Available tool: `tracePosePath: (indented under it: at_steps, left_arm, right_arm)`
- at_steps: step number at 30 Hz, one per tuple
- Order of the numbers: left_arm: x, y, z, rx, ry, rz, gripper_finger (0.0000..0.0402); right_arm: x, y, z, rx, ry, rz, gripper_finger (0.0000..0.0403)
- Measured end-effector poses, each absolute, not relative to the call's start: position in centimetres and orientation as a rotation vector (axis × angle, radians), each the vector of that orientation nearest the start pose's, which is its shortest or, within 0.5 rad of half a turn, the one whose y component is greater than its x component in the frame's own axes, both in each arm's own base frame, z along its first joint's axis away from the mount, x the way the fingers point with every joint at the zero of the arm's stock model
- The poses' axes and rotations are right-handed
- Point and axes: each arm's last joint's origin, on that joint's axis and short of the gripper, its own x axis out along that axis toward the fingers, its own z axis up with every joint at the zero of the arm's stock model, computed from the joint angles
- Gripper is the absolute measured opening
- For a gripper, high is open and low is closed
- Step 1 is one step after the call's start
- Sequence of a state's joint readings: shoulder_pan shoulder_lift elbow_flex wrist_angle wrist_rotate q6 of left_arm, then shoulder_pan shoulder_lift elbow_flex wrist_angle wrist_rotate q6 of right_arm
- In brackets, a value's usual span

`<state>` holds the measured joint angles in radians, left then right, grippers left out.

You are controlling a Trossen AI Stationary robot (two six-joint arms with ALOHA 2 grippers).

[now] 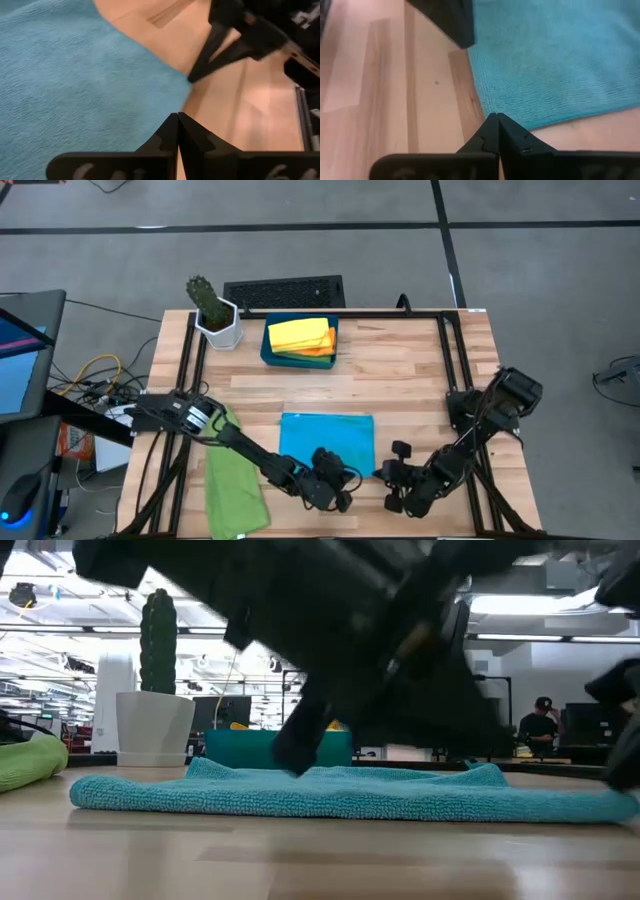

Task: Fold microfiber towels
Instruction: Fold the blue towel

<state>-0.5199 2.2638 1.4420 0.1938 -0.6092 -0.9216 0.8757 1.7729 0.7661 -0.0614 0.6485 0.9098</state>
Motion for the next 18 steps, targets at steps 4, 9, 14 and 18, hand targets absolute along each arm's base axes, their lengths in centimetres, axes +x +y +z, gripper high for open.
tracePosePath:
  at_steps: [4,9,14,18]
  left_arm:
    - [41.8,-22.0,11.5,-0.569,0.449,0.339,0.0000]
    - [41.7,-22.0,11.2,-0.574,0.505,0.306,0.0000]
    - [41.4,-21.9,10.9,-0.557,0.523,0.338,0.0000]
    - [41.4,-21.9,10.8,-0.564,0.521,0.353,0.0000]
  right_arm:
    - [20.9,22.1,9.5,0.160,0.788,-0.148,0.0035]
    - [20.8,22.3,9.2,0.200,0.783,-0.170,0.0025]
    - [20.3,22.5,11.9,0.195,0.747,-0.091,0.0020]
    - [20.3,22.2,13.9,0.148,0.688,-0.057,0.0035]
